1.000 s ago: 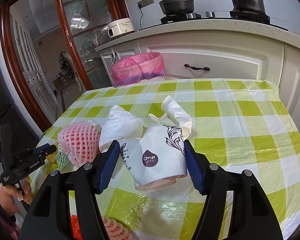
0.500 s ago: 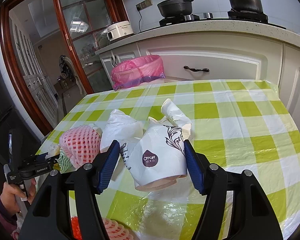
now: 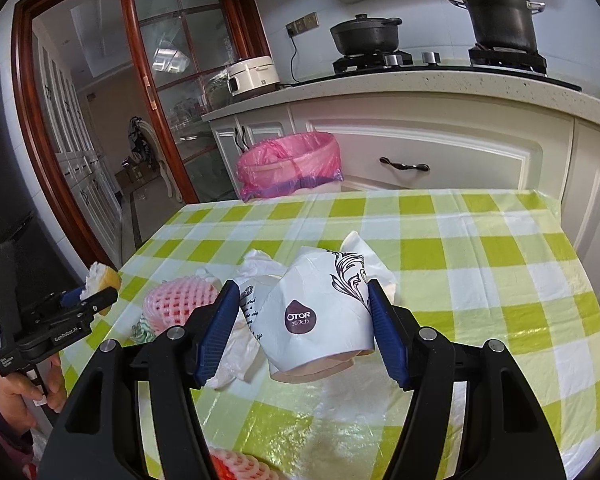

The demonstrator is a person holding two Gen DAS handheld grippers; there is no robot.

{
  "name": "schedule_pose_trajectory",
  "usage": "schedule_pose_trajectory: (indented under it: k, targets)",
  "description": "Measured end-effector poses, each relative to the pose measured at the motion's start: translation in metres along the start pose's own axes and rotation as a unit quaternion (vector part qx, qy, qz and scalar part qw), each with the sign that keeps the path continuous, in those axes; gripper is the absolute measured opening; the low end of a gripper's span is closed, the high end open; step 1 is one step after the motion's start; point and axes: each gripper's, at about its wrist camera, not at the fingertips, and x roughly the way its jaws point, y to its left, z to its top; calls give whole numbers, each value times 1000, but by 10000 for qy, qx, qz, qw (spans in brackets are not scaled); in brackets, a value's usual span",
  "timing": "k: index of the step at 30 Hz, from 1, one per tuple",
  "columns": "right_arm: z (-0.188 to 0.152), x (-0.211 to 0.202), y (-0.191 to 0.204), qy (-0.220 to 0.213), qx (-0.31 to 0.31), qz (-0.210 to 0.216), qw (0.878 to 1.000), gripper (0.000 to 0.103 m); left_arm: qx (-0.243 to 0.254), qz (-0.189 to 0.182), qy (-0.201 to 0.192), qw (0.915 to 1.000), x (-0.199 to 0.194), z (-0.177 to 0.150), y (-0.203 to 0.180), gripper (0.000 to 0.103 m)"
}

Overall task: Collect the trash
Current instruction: 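Carry the paper cup and sponge to the pink bin and release both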

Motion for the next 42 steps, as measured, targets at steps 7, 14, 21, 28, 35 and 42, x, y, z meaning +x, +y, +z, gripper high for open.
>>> schedule_pose_trajectory:
  k: [7,14,21,28,35,42]
  targets:
    - [20,8,14,-75,-231,87,9997,62,12,-232,-288,9993,-6,29,-9,58]
    - [50,24,29,-202,-439,219,9986,62,141,-361,-545,9978,-4,60,-18,58]
    - [85,50,41,-300,-626,336,9970,62,260,-454,-706,9961,9,90,-24,58]
    - [124,95,42,-274,-704,409,9963,62,232,-523,-751,9955,46,127,-22,59]
    - [167,160,33,-88,-712,446,9964,62,73,-655,-739,9951,108,179,-14,59]
    - [216,233,13,84,-719,518,9960,62,15,-889,-663,9938,190,243,-8,59]
